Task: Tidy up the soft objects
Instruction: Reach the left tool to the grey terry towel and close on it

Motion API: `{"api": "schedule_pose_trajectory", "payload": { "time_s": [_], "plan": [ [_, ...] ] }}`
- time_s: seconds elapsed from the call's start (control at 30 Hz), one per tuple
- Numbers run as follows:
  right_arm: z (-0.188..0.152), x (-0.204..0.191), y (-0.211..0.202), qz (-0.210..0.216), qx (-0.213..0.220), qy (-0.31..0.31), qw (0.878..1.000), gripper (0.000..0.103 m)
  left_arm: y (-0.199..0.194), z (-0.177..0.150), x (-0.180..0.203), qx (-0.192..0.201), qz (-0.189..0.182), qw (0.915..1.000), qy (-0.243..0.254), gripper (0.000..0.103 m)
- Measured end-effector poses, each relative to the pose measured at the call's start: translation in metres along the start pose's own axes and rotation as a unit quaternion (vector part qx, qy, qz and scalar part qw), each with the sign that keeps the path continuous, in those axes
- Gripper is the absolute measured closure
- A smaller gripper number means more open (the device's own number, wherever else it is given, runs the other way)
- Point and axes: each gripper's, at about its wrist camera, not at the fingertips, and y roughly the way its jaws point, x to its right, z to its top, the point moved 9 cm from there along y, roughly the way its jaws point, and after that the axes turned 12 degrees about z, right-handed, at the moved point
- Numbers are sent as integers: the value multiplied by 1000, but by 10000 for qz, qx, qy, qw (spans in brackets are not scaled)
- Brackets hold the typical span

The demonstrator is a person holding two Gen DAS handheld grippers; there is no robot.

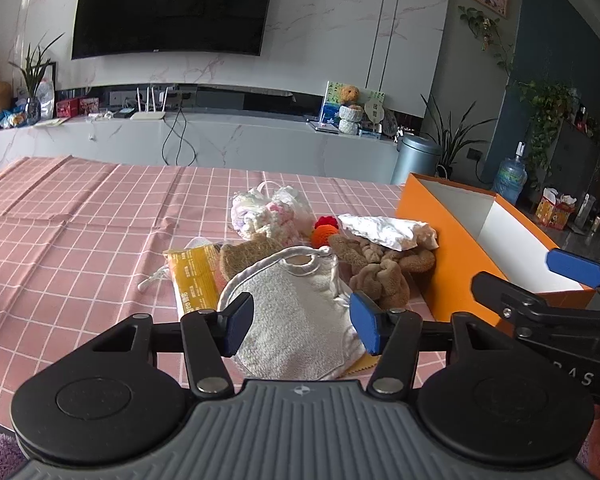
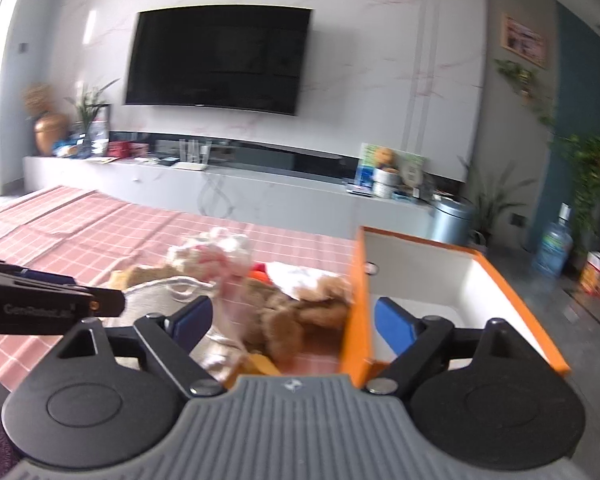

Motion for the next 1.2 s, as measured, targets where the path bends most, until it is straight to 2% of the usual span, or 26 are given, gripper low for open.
{"api": "schedule_pose_trajectory", "payload": {
  "time_s": [0.03,0.1,0.2,0.27,0.3,0.4,0.43,0.47,0.57,0.73,0.87,0.93,1.0,1.1,1.2],
  "plan": [
    [0,-3,6,79,-37,-34,10000,25,3,0,-4,-22,32,10000,-65,39],
    [1,-10,20,228,-160,-83,9996,39,12,0,-13,-89,93,9997,-197,39],
    [-1,-18,41,480,-372,-79,9981,52,26,0,-27,-147,223,9989,-390,39],
    [-7,-21,57,614,-651,-10,9960,55,34,1,-32,-240,89,9985,-487,34],
    [-11,-24,65,689,-783,22,9945,55,38,2,-35,-251,61,9983,-526,28],
    [-22,-29,89,771,-1121,48,9907,63,48,5,-43,-175,132,9982,-560,17],
    [-25,-31,95,794,-1199,26,9896,67,52,6,-45,-180,143,9982,-556,16],
    [-29,-32,101,825,-1286,11,9882,75,57,5,-46,-214,150,9981,-561,16],
    [-40,-36,118,923,-1499,21,9844,85,72,1,-49,-364,194,9976,-548,15],
    [-55,-33,139,904,-1762,72,9802,86,92,-8,-50,-587,231,9964,-565,15],
    [-62,-32,148,956,-1855,116,9779,86,98,-13,-38,-840,-119,9945,-621,16],
    [-63,-32,148,994,-1840,116,9778,86,97,-17,-26,-945,-269,9938,-520,23],
    [-63,-32,149,1028,-1826,126,9777,86,94,-20,-15,-1057,-255,9934,-371,25],
    [-65,-30,145,1099,-1827,199,9768,86,86,-23,0,-1235,-119,9922,-102,33],
    [-68,-29,141,1194,-1822,280,9756,86,76,-20,15,-1192,-317,9923,69,38]
  ]
}}
